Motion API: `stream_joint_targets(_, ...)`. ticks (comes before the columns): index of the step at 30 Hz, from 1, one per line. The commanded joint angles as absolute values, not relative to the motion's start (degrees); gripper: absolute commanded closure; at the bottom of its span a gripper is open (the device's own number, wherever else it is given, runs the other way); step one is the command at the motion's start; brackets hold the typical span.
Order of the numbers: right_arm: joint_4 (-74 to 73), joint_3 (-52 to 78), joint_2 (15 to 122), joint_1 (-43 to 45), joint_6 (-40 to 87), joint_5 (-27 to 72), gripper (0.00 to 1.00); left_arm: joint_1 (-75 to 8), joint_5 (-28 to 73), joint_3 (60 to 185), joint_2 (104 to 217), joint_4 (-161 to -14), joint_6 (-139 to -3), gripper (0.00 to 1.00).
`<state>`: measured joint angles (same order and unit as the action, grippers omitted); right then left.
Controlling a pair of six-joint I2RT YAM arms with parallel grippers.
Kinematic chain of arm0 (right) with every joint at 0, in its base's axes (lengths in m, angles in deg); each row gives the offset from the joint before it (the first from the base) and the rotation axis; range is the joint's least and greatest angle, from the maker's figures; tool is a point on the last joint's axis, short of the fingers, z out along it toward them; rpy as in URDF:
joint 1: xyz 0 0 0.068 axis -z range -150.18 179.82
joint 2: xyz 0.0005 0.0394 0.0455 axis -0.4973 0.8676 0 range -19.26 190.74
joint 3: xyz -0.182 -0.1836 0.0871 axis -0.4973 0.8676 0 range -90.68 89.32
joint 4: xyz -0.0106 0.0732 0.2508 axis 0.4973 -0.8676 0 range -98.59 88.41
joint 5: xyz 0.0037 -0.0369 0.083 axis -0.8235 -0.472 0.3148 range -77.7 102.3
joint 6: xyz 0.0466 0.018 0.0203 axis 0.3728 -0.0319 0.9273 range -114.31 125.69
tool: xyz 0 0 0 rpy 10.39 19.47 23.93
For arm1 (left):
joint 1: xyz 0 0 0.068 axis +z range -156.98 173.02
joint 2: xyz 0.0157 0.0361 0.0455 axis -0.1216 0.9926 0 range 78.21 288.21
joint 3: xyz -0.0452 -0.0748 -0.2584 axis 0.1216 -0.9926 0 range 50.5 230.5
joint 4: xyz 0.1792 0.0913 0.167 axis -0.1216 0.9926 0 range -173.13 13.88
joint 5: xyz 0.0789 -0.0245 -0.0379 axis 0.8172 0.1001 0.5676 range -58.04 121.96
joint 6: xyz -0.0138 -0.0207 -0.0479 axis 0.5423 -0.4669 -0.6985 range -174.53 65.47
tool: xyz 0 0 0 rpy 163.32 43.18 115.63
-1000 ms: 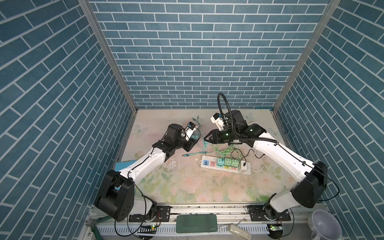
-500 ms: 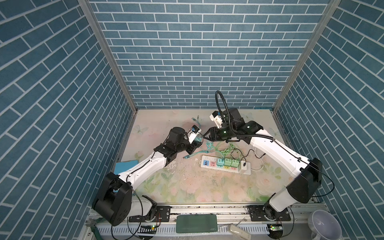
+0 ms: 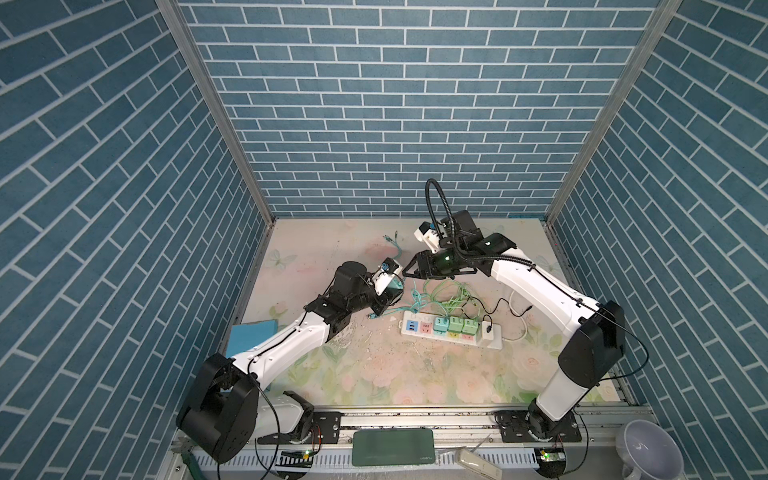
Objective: Insert the plug
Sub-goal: 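Carry the teal charger with the left gripper toward the reaching right gripper, then grasp the teal charger with the right gripper while the left releases it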
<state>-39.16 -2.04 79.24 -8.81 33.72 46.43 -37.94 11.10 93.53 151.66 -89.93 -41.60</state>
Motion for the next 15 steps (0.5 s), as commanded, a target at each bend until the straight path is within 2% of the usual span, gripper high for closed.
stream_joint_targets(1,-40.41,-5.61,80.69,-9.48,31.65,48.61,0.46,-38.30,9.76,93.45,150.55,-92.90,-40.29,0.79)
stream_joint_targets(15,-39.91,-7.25,86.89,-11.83,30.82,53.91,0.48,-38.29,8.50,92.65,151.08,-94.42,-39.50,0.79)
